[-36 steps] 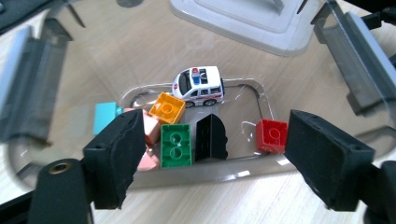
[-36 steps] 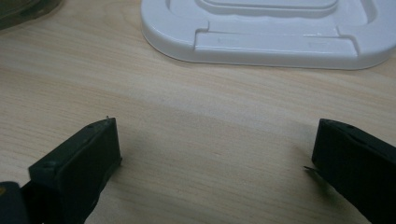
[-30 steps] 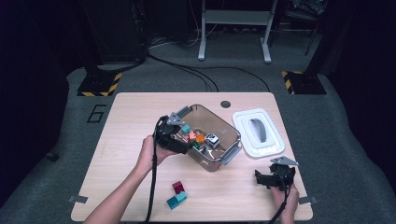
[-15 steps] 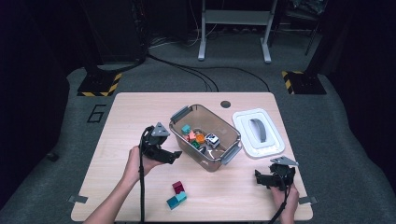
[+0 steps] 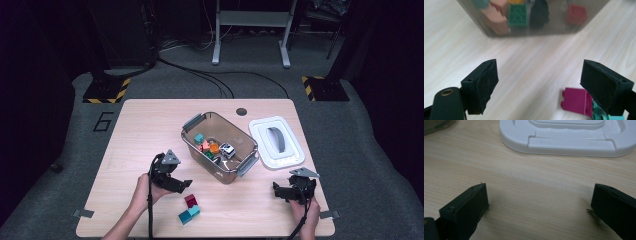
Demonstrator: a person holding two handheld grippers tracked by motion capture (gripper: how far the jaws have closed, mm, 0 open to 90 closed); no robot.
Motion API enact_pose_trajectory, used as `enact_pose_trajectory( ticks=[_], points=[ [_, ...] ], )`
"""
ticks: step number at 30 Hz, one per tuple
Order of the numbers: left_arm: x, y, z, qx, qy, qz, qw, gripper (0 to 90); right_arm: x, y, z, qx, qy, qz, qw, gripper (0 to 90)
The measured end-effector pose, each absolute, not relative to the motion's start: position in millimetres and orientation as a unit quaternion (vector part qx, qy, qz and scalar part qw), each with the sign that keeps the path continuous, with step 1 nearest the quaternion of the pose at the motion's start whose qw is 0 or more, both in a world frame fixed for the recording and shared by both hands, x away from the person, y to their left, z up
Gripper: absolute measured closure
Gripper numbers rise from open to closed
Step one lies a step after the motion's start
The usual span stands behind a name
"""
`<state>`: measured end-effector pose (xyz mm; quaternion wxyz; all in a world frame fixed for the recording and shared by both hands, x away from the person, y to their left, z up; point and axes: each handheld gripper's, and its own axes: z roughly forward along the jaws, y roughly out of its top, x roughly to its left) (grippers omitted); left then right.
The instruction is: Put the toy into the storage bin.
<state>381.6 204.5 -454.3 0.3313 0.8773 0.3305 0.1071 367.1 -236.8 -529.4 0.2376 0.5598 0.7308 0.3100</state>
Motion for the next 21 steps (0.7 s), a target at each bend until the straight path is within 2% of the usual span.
enact_pose_trajectory(
  ticks=[7, 14, 21],
  points=[
    [367.9, 195.9, -472.4, 0.886, 0.321, 0.081, 0.324, 14.6, 367.1, -236.8, -529.4, 0.56, 0.731, 0.31, 0.238, 0.3],
    [360.7, 189.8, -483.3, 0.893, 0.315, 0.086, 0.309, 15.1, 367.2, -236.8, -529.5, 0.559, 0.731, 0.31, 0.238, 0.3],
    [367.2, 201.5, -493.6, 0.897, 0.324, 0.072, 0.291, 15.3, 367.1, -236.7, -529.5, 0.56, 0.731, 0.31, 0.237, 0.3]
  ],
)
